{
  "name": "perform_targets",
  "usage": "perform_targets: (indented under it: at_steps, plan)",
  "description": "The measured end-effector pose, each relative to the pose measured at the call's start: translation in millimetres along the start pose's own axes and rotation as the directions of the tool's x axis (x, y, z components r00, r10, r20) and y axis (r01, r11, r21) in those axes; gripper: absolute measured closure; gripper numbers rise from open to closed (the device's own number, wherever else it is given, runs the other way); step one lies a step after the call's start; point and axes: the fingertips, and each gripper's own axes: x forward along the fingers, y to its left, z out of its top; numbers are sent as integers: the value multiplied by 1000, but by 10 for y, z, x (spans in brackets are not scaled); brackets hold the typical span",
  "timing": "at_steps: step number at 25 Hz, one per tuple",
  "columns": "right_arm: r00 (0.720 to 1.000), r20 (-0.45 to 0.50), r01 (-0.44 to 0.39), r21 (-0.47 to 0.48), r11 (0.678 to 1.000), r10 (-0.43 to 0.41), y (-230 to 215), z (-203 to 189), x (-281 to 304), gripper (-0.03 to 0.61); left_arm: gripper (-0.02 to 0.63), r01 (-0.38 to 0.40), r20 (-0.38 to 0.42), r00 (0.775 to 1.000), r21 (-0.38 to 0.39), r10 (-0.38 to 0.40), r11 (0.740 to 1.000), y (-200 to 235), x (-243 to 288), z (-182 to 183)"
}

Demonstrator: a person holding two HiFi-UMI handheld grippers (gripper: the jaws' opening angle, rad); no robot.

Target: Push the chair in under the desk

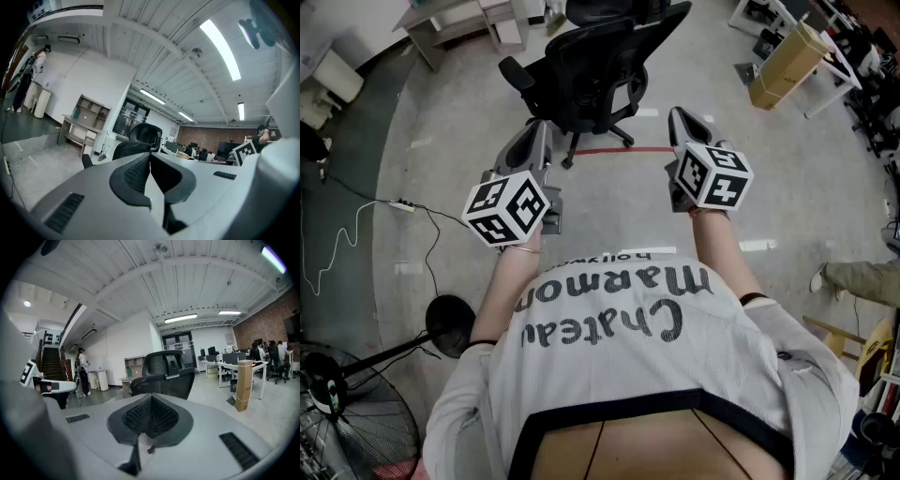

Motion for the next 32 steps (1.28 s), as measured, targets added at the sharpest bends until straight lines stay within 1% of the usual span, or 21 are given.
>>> perform_targets:
  at_steps: [7, 11, 13, 16, 19, 25, 29, 32]
  plan:
    - [1000, 1, 17, 7, 1000, -17, 35, -50, 74, 565, 595, 22, -6, 1000, 2, -22, 1000, 107, 42, 6]
    - [999, 26, 35, 32, 999, -36, 31, -89, 44, 564, 595, 56, -18, 998, 15, -56, 998, 135, 83, -17]
    - [999, 30, 35, 58, 998, -37, 27, -132, 41, 563, 595, 67, -28, 997, 6, -67, 998, 163, 96, -54]
    - [999, 31, 42, 82, 996, -45, -4, -185, 63, 563, 595, 75, -45, 996, -8, -75, 997, 218, 113, -102]
    - [998, 43, 48, 94, 994, -52, -68, -155, 127, 563, 595, 83, -41, 996, -3, -83, 997, 246, 190, -82]
    - [997, 69, 32, 67, 997, -37, -306, 2, 419, 563, 595, 125, -23, 992, 20, -124, 992, 150, 639, -18]
    - [998, 57, 11, 60, 998, -14, -603, 89, 667, 563, 595, 125, -26, 992, 61, -124, 990, 1, 1044, -9]
    - [998, 59, -8, 61, 998, 5, -874, 256, 927, 563, 595, 122, -27, 992, 51, -121, 991, -75, 1402, 30]
